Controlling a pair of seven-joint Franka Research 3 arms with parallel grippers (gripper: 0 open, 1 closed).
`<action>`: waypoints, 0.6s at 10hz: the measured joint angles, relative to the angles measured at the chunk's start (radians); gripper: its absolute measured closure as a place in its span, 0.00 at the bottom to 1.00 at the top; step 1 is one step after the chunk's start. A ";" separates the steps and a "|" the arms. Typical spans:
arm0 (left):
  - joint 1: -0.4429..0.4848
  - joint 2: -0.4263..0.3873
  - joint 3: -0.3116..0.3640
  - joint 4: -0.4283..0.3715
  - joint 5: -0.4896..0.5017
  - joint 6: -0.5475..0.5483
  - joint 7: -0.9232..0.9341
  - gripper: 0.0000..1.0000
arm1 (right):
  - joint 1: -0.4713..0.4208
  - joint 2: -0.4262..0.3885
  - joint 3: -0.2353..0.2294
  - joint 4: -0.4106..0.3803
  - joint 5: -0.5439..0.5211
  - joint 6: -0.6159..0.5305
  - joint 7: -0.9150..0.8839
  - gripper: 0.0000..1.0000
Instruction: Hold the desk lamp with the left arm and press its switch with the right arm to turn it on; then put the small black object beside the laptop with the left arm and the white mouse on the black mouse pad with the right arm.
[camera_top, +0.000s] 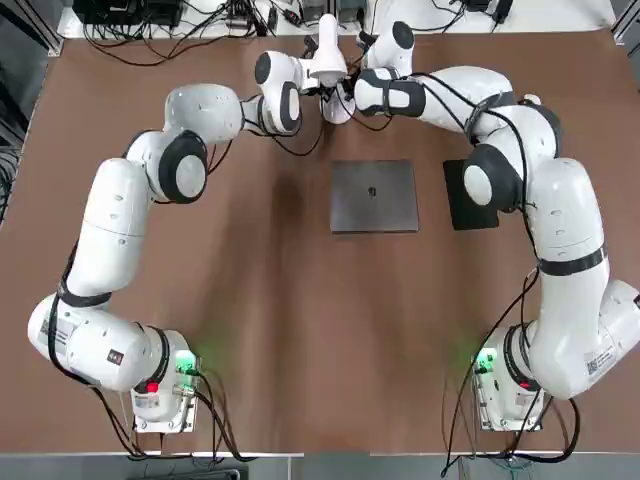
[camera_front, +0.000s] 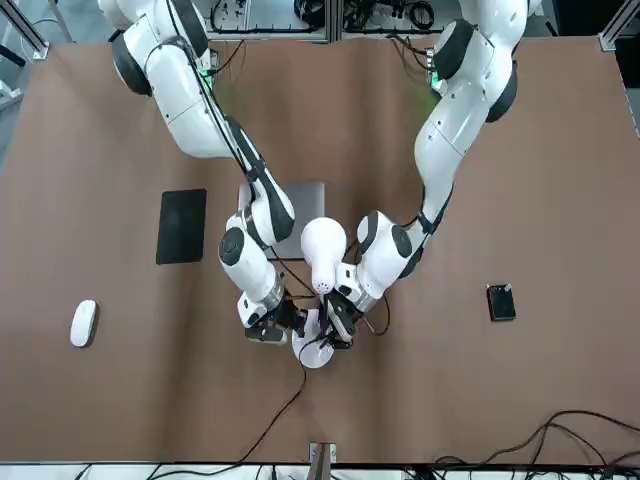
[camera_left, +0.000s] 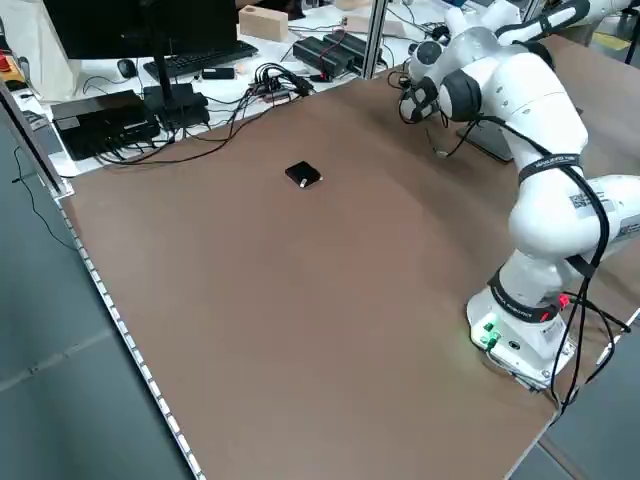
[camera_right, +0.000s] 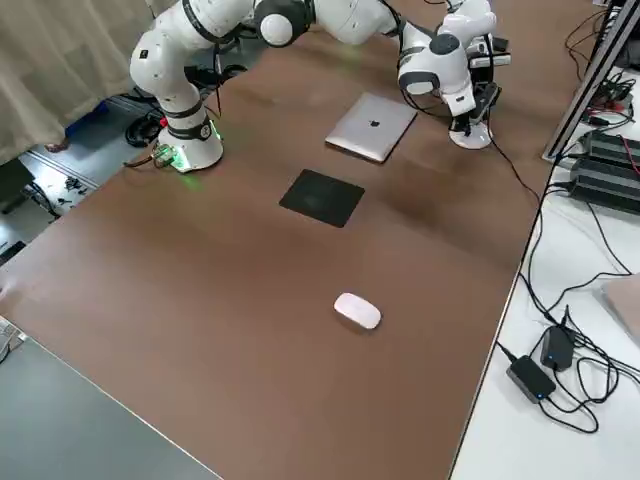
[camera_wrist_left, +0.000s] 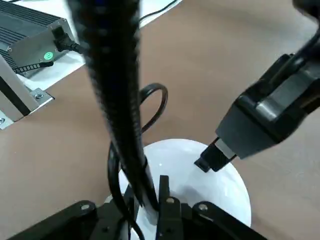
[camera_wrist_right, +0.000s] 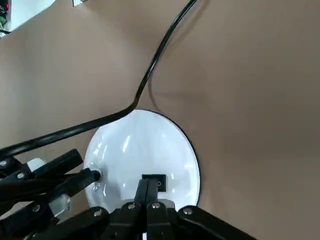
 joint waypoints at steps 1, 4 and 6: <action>0.000 0.000 0.000 0.000 0.000 0.000 0.000 0.80 | 0.000 0.008 0.000 0.006 0.000 0.007 0.000 0.99; 0.000 0.000 0.000 0.000 0.000 0.000 0.000 0.80 | 0.003 0.015 0.002 0.007 0.000 0.029 0.000 0.99; 0.000 0.000 0.000 0.000 0.000 0.000 0.000 0.80 | 0.004 0.015 0.002 0.007 0.000 0.030 0.000 0.99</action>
